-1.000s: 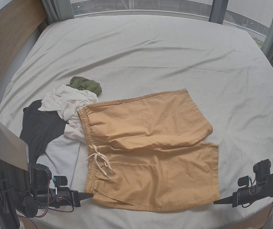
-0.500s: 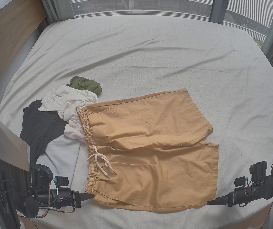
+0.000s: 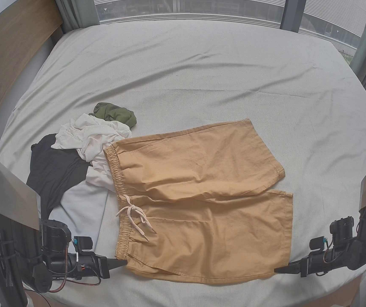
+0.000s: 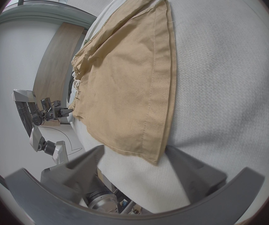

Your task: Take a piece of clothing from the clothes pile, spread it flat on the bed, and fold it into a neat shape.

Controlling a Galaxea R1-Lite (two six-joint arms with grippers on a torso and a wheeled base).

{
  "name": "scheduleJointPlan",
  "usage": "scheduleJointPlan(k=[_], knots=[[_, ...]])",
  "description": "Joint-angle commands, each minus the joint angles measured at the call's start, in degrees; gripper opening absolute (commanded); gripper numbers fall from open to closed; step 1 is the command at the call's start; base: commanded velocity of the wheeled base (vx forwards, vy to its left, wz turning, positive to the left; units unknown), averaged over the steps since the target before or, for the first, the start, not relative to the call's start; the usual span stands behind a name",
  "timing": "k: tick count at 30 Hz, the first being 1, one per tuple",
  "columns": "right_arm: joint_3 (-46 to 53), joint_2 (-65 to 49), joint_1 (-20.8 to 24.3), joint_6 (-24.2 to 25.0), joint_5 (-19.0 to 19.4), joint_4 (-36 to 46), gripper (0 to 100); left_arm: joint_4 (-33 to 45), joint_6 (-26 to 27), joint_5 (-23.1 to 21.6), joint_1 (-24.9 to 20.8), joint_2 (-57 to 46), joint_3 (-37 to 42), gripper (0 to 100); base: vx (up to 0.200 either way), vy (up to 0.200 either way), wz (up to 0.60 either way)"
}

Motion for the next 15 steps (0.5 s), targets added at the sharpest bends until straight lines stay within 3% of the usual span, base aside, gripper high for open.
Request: scheduleJointPlan(k=[1, 9, 15], knots=[[1.04, 2.01, 0.31, 0.23, 0.18, -0.06, 0, -0.04, -0.05, -0.01, 0.01, 0.18, 1.01, 0, 0.000, 0.000, 0.00], [1.04, -1.33, -0.74, 0.23, 0.36, 1.43, 0, -3.02, -1.19, 0.08, 0.36, -0.53, 1.01, 0, 0.000, 0.000, 0.00], [1.04, -13.55, -0.48, -0.03, 0.36, 12.95, 0, 0.05, -10.16, -0.45, 0.10, -10.63, 1.01, 0, 0.000, 0.000, 0.00]])
